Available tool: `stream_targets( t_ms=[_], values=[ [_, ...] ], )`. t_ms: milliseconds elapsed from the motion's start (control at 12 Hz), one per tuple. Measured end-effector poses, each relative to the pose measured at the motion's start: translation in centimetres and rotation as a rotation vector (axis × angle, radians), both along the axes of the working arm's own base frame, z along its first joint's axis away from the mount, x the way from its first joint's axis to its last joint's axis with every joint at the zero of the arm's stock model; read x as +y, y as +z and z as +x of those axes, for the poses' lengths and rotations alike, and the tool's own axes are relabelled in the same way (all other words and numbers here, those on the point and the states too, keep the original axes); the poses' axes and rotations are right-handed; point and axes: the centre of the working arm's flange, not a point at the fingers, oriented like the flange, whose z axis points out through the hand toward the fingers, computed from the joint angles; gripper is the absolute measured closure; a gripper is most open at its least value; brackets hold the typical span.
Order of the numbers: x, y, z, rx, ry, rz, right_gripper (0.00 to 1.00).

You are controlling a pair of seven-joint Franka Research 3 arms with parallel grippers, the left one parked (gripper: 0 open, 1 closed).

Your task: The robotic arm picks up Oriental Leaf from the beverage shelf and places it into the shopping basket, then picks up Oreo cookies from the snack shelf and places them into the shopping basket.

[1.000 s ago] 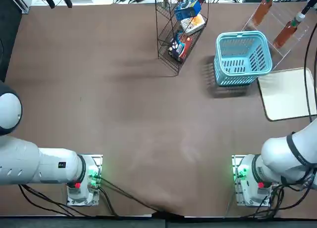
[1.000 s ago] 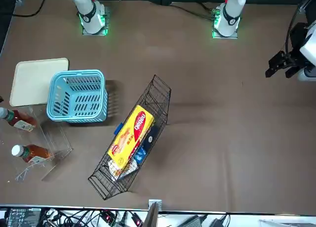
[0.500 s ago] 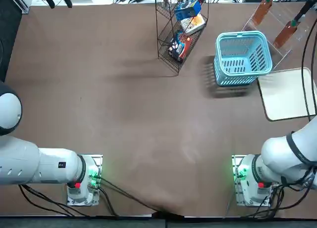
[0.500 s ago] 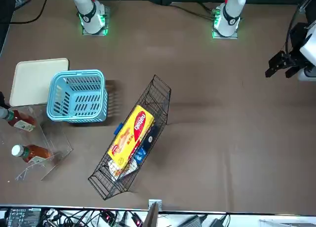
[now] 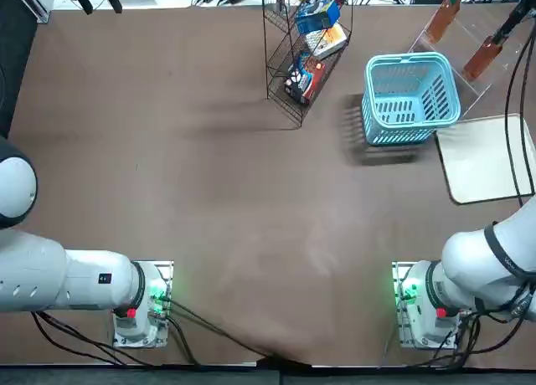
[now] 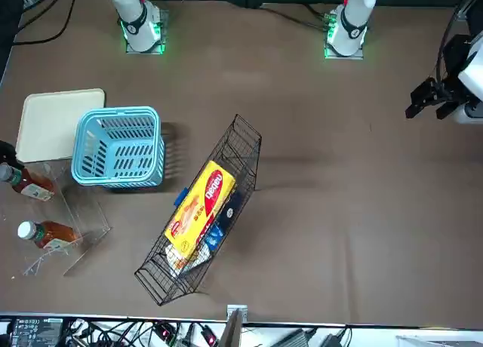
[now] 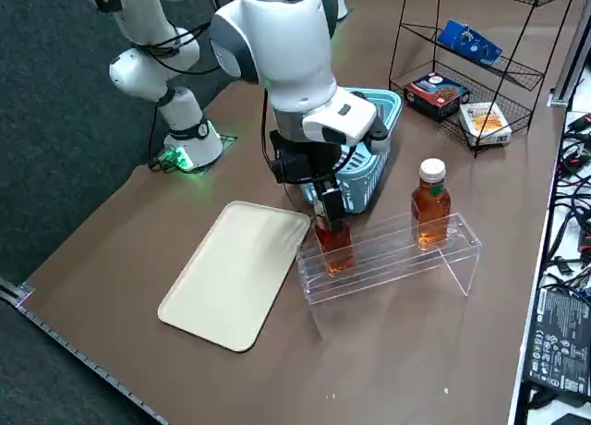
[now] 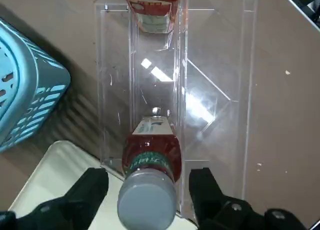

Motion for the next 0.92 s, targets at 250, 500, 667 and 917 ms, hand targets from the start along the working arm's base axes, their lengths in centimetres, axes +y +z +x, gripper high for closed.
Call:
stream_targets(
  t_ms=[250,500,667,917],
  values=[
    [0.1,-1.5,-0.1,-0.006,0.000,-0.002,0.00],
    [0.1,-2.6,-0.3,-0.011,0.000,-0.004,0.00],
    [0.1,-2.7,-0.3,-0.012,0.000,-0.005,0.00],
    [0.1,-2.7,-0.3,-0.014,0.000,-0.005,0.00]
  ],
)
